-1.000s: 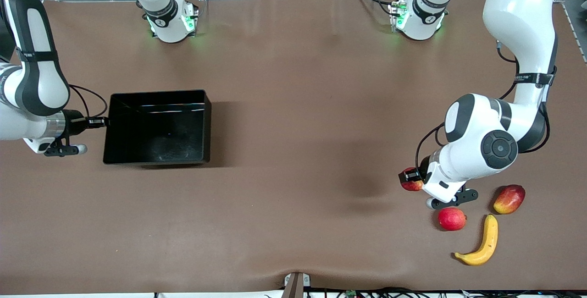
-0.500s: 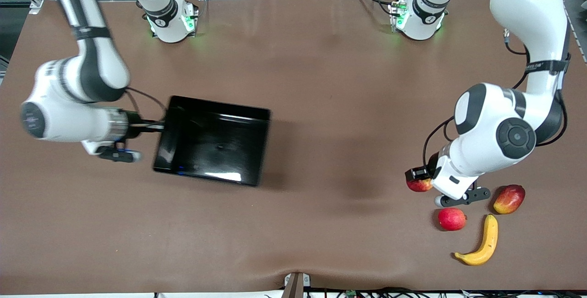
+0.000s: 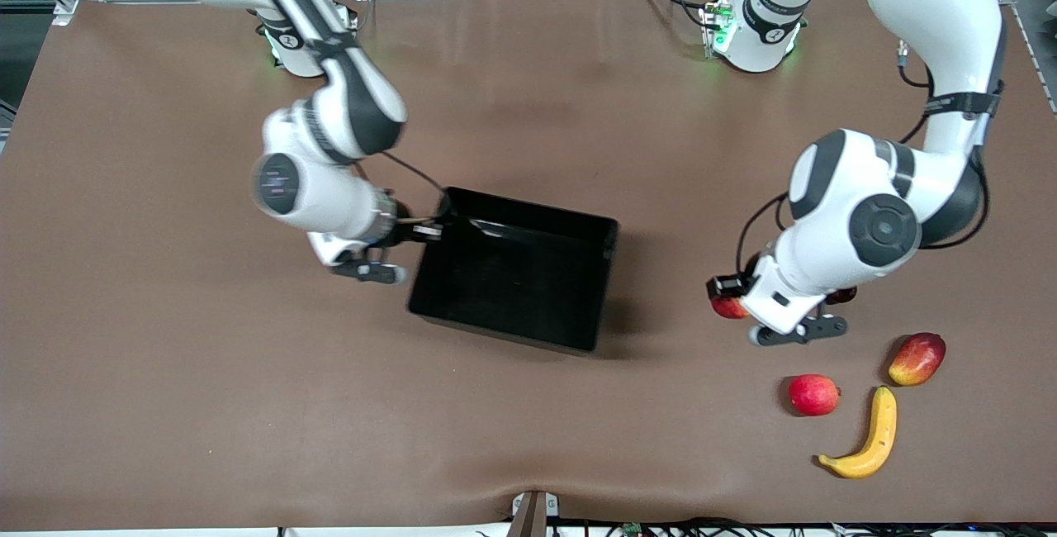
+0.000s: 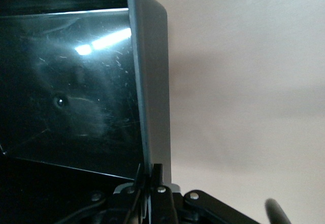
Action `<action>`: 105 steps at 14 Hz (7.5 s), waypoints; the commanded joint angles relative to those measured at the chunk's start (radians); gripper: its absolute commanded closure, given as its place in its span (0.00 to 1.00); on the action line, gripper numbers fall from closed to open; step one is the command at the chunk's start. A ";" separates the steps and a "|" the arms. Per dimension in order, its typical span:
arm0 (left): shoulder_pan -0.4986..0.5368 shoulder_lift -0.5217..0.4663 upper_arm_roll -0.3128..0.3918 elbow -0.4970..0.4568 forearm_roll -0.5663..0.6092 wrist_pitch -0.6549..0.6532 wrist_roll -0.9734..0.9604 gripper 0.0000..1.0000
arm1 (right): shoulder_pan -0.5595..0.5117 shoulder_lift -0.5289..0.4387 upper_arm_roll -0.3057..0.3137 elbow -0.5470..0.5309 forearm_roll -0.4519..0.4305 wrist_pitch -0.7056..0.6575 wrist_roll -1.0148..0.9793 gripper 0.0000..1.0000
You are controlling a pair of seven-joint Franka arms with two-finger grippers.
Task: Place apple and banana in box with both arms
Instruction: 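Carry the apple over the box while the right gripper releases it, then lower the apple into the box and open the left gripper, then move the left gripper to the banana while the right gripper retracts, then lower the left gripper onto the yellow banana and close it, then lift the banana off the table with the left gripper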
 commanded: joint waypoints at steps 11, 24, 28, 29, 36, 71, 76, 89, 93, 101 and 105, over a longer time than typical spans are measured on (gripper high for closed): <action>-0.186 0.036 -0.071 -0.212 0.050 0.341 -0.028 1.00 | 0.035 0.095 -0.087 0.334 -0.143 -0.312 0.030 0.00; -0.233 0.148 -0.071 -0.195 0.176 0.378 -0.117 0.00 | -0.533 -0.048 -0.097 0.355 -0.422 -0.727 -0.571 0.00; -0.190 0.075 -0.068 0.025 0.173 0.050 -0.101 0.00 | -0.579 -0.063 -0.096 0.195 -0.410 -0.596 -0.579 0.00; -0.165 0.075 -0.068 0.096 0.175 -0.030 -0.091 0.00 | -0.593 -0.063 -0.093 0.195 -0.407 -0.588 -0.584 0.00; 0.148 0.102 -0.068 0.144 0.169 -0.037 0.399 0.00 | -0.538 -0.068 -0.076 0.618 -0.370 -0.820 -0.579 0.00; 0.423 0.630 -0.005 0.294 0.163 0.909 1.047 0.76 | -0.514 -0.483 -0.071 0.276 -0.379 -0.863 -0.571 0.00; 0.413 0.625 -0.018 0.294 0.161 0.901 1.047 1.00 | -0.514 -0.483 -0.071 0.276 -0.379 -0.863 -0.571 0.00; 0.436 0.392 -0.140 0.284 0.144 0.519 1.005 1.00 | -0.516 -0.482 -0.073 0.276 -0.379 -0.869 -0.571 0.00; 0.435 0.372 -0.143 0.280 0.141 0.481 0.987 1.00 | -0.516 -0.482 -0.073 0.276 -0.379 -0.869 -0.571 0.00; 0.384 0.138 -0.246 0.046 0.155 0.306 0.670 1.00 | -0.519 -0.482 -0.074 0.276 -0.376 -0.877 -0.571 0.00; 0.231 0.020 -0.257 -0.091 0.156 0.306 0.383 1.00 | -0.521 -0.482 -0.076 0.276 -0.375 -0.877 -0.571 0.00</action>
